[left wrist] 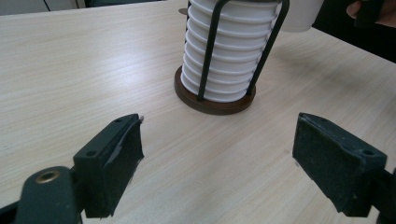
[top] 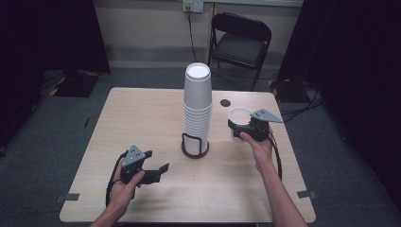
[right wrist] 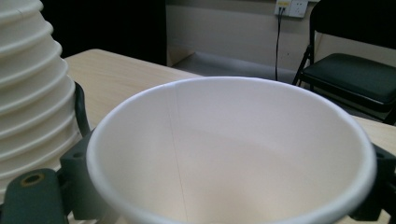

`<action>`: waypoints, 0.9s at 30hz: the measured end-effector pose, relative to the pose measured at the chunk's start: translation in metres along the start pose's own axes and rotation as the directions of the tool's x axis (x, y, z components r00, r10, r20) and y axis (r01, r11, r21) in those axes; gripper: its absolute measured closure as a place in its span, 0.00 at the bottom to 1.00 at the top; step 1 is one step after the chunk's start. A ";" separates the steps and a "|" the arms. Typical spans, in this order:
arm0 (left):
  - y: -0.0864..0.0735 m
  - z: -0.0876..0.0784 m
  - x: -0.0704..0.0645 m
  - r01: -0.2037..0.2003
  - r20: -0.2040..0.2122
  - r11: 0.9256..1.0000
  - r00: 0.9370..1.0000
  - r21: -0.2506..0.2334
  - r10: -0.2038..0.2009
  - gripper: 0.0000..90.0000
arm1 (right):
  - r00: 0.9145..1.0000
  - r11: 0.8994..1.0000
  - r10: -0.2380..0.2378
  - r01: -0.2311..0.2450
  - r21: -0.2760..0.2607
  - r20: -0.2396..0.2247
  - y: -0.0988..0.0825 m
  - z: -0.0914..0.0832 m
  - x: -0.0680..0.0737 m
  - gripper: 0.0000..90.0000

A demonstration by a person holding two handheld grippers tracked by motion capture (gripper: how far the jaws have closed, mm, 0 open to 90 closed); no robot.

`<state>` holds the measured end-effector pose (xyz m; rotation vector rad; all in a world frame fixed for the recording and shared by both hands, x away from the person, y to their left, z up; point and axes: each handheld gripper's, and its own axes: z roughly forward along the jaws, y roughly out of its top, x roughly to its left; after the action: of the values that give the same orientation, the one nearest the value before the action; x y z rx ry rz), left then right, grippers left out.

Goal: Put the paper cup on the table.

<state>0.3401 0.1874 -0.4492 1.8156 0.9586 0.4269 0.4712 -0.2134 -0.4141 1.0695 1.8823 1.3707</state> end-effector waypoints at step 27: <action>-0.003 -0.001 0.008 0.020 -0.009 1.000 1.000 -0.007 -0.020 0.18 | 0.998 0.996 0.056 -0.056 0.069 0.003 -0.024 0.043 0.005 0.11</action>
<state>0.3430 0.1944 -0.4522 1.7980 0.9794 0.4259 0.4969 -0.1919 -0.4499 1.1649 1.9250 1.3438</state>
